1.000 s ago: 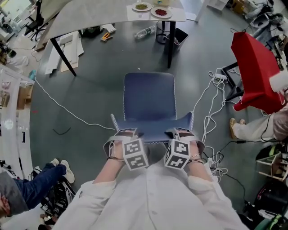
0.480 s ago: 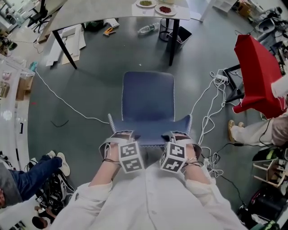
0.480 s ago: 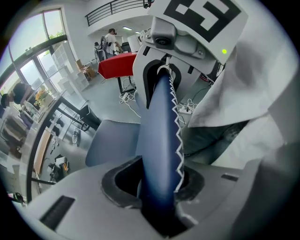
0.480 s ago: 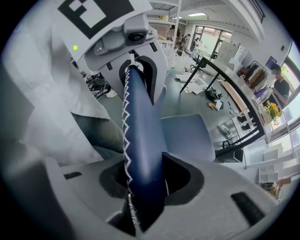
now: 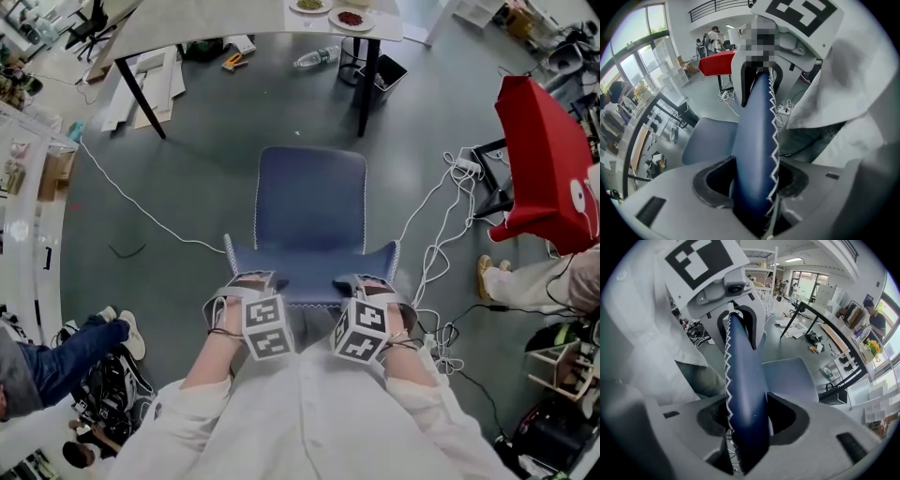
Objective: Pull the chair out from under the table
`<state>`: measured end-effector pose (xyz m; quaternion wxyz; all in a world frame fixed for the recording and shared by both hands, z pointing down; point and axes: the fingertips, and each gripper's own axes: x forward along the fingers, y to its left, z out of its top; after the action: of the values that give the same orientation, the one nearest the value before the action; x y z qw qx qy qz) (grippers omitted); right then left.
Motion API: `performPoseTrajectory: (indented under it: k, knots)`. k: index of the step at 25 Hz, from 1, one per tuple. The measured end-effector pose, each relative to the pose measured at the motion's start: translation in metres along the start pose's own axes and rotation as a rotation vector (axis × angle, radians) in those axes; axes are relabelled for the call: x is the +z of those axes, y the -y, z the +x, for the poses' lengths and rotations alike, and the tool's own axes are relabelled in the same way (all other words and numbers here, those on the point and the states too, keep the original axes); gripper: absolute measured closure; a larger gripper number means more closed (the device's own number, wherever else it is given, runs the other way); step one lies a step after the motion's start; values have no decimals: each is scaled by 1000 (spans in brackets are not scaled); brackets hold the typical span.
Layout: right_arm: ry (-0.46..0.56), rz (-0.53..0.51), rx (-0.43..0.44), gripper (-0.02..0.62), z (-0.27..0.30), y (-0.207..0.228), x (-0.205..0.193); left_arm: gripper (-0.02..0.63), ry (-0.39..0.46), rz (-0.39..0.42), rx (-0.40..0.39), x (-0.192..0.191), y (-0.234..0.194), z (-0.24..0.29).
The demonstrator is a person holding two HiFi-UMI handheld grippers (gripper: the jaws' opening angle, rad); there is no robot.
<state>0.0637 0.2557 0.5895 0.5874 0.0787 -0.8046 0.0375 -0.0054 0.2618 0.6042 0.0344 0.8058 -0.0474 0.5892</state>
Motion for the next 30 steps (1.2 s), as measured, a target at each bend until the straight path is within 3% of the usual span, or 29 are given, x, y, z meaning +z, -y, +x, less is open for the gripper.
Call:
performPoseTrajectory:
  k: [3, 12, 16, 21, 27, 30]
  knots:
    - [18, 8, 16, 432, -3, -1, 3, 350, -2, 1, -11, -1, 4, 1]
    - [82, -23, -16, 416, -19, -1, 15, 330, 33, -46, -20, 2, 5, -11]
    - [129, -12, -14, 416, -35, -2, 20, 330, 90, -76, -8, 12, 3, -30]
    - [195, 12, 53, 416, -66, -5, 32, 331, 209, -117, -29, 30, -2, -58]
    - [239, -21, 43, 416, -102, -2, 42, 331, 249, -73, -21, 42, 0, -85]
    - [323, 0, 27, 416, -120, 6, 53, 334, 336, -97, -27, 57, -3, -100]
